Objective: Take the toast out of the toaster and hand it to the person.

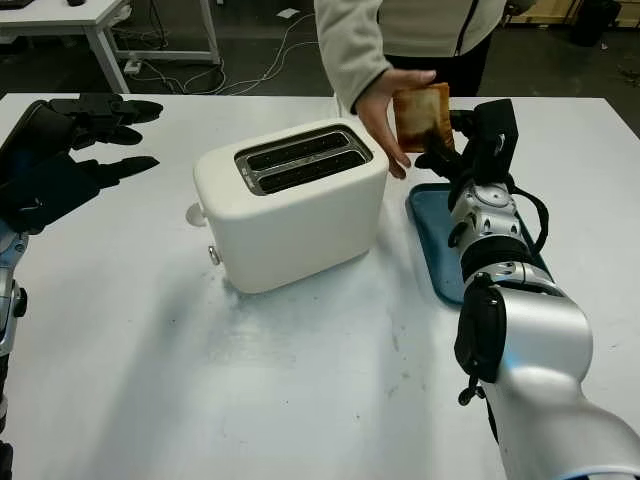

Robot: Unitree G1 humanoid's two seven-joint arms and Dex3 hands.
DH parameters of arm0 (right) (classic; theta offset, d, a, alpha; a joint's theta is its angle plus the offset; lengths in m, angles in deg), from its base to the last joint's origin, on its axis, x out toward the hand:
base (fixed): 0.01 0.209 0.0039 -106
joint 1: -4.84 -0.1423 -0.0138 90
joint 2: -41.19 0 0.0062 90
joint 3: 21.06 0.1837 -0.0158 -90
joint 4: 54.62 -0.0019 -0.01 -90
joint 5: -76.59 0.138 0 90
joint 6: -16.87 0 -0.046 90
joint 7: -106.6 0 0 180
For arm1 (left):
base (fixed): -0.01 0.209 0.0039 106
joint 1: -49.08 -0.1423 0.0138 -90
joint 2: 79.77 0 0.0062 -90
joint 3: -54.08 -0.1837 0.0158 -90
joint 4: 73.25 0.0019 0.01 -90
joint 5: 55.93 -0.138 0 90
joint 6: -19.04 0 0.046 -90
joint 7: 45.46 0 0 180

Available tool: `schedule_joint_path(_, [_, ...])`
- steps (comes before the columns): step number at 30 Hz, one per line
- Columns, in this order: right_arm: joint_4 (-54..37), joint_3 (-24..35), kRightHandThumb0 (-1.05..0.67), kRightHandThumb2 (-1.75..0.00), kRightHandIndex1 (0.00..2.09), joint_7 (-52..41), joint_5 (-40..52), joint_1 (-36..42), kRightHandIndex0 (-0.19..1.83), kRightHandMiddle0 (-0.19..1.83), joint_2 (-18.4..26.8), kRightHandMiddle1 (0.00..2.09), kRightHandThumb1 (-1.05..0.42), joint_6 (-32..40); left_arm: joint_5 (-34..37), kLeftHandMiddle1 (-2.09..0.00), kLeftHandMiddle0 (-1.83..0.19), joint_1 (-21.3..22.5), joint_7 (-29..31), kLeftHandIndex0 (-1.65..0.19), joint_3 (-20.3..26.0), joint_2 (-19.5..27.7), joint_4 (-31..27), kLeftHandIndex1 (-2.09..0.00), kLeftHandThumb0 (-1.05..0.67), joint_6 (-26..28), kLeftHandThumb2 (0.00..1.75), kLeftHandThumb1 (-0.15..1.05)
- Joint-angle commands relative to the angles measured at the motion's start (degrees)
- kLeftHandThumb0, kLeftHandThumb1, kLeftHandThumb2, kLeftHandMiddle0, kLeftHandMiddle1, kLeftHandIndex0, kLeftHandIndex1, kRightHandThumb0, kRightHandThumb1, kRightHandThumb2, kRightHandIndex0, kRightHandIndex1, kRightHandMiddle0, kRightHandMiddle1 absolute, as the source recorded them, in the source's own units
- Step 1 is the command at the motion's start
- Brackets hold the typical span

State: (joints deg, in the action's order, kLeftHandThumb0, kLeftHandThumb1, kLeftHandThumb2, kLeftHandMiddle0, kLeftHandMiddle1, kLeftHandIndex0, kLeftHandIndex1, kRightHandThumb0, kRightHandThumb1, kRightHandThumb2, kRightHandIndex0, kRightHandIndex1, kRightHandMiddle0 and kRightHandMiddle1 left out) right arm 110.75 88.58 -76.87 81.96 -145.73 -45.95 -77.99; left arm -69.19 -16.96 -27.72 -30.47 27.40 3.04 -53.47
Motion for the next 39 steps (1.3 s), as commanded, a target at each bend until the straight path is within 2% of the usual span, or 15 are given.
schedule_joint_path(1, [0.32,-0.19,-0.06,-0.49,1.75,0.03,-0.13,0.32,0.63,0.25,-0.46,1.75,-0.92,-0.91,-0.18,-0.71,-0.43,-0.39,0.04,-0.70,0.09,0.40,-0.29,0.00,-0.42,0.14,0.12,0.92])
schedule_joint_path(11, [0.26,-1.05,-0.05,-0.50,1.75,-0.96,-0.44,0.53,0.65,0.27,-0.47,1.75,-0.92,-1.56,-0.14,-0.70,-0.44,-0.82,-0.34,-0.70,0.28,0.11,-0.28,0.00,-0.42,-0.24,0.12,0.92])
schedule_joint_path(22, [0.56,-3.13,-0.11,-0.47,1.75,0.64,-2.25,0.27,0.59,0.23,-0.32,1.75,-0.92,0.11,-0.35,-0.68,-0.45,-0.88,-0.23,-0.70,0.18,0.37,-0.21,0.00,-0.43,-0.36,0.13,0.92])
schedule_joint_path(23, [0.55,-3.71,-0.13,-0.45,1.75,0.42,-2.88,0.43,0.59,0.26,-0.20,1.75,-0.92,-0.29,-0.25,-0.68,-0.45,-0.90,-0.32,-0.70,0.24,0.26,-0.11,0.00,-0.43,-0.44,0.13,0.92])
schedule_joint_path(26, [0.43,-4.57,-0.35,-0.42,1.75,-1.72,-3.63,0.92,0.62,0.32,0.31,1.75,-0.92,-1.40,-0.16,-0.68,-0.46,-0.98,-0.38,-0.70,0.35,0.24,0.04,-0.01,-0.43,-0.63,0.12,0.92])
schedule_joint_path(27, [0.32,-5.06,-0.43,-0.38,1.75,-2.40,-4.08,1.10,0.55,0.29,0.52,1.38,-0.92,-1.99,-0.18,-0.68,-0.46,-0.99,-0.26,-0.70,0.34,0.33,-0.11,0.00,-0.44,-0.43,0.12,0.92])
schedule_joint_path(28, [0.23,-5.61,-0.54,-0.37,1.49,-2.88,-4.64,1.25,0.49,0.32,0.71,0.75,-0.92,-2.52,-0.20,-0.68,-0.45,-1.00,-0.17,-0.70,0.33,0.39,-0.22,0.00,-0.44,-0.29,0.12,0.92])
schedule_joint_path(29, [0.11,-6.19,-0.59,-0.37,1.32,-3.80,-5.23,1.46,0.48,0.37,0.94,0.43,-0.92,-3.27,-0.22,-0.68,-0.45,-1.03,-0.24,-0.70,0.33,0.38,-0.21,0.00,-0.45,-0.51,0.13,0.92])
schedule_joint_path(30, [0.00,-6.53,-0.63,-0.39,0.89,-5.09,-5.45,1.67,0.43,0.40,1.14,0.19,-0.92,-4.00,-0.29,-0.68,-0.46,-1.06,-0.35,-0.70,0.31,0.35,-0.19,0.00,-0.44,-0.65,0.13,0.92])
schedule_joint_path(31, [-0.12,-6.45,-0.65,-0.39,0.57,-6.63,-5.13,1.83,0.39,0.37,1.30,0.10,-0.92,-4.52,-0.41,-0.68,-0.46,-1.07,-0.45,-0.70,0.26,0.37,-0.14,-0.01,-0.44,-0.86,0.12,0.92])
schedule_joint_path(32, [-0.25,-6.14,-0.66,-0.39,0.36,-8.64,-4.52,1.96,0.35,0.31,1.47,0.05,-0.92,-4.85,-0.45,-0.68,-0.47,-1.07,-0.47,-0.71,0.25,0.38,-0.11,-0.01,-0.44,-0.89,0.12,0.92])
schedule_joint_path(33, [-0.42,-5.82,-0.68,-0.40,0.16,-10.30,-3.95,2.08,0.23,0.21,1.64,0.02,-0.92,-5.03,-0.42,-0.68,-0.47,-1.08,-0.47,-0.71,0.28,0.33,-0.15,-0.01,-0.44,-0.75,0.12,0.92])
schedule_joint_path(35, [-0.83,-4.99,-0.69,-0.37,0.04,-12.42,-2.83,2.43,0.09,0.10,1.97,0.01,-0.92,-5.28,-0.28,-0.67,-0.46,-1.18,-0.53,-0.70,0.51,0.15,-0.36,-0.01,-0.44,-0.48,0.12,0.92])
schedule_joint_path(39, [-1.97,-5.16,-0.65,-0.14,0.00,-13.06,-3.22,3.65,0.01,0.04,2.92,0.00,-0.92,-7.66,-0.20,-0.67,-0.47,-1.71,-0.92,-0.71,1.02,-0.25,-1.09,-0.01,-0.46,0.20,0.11,0.92])
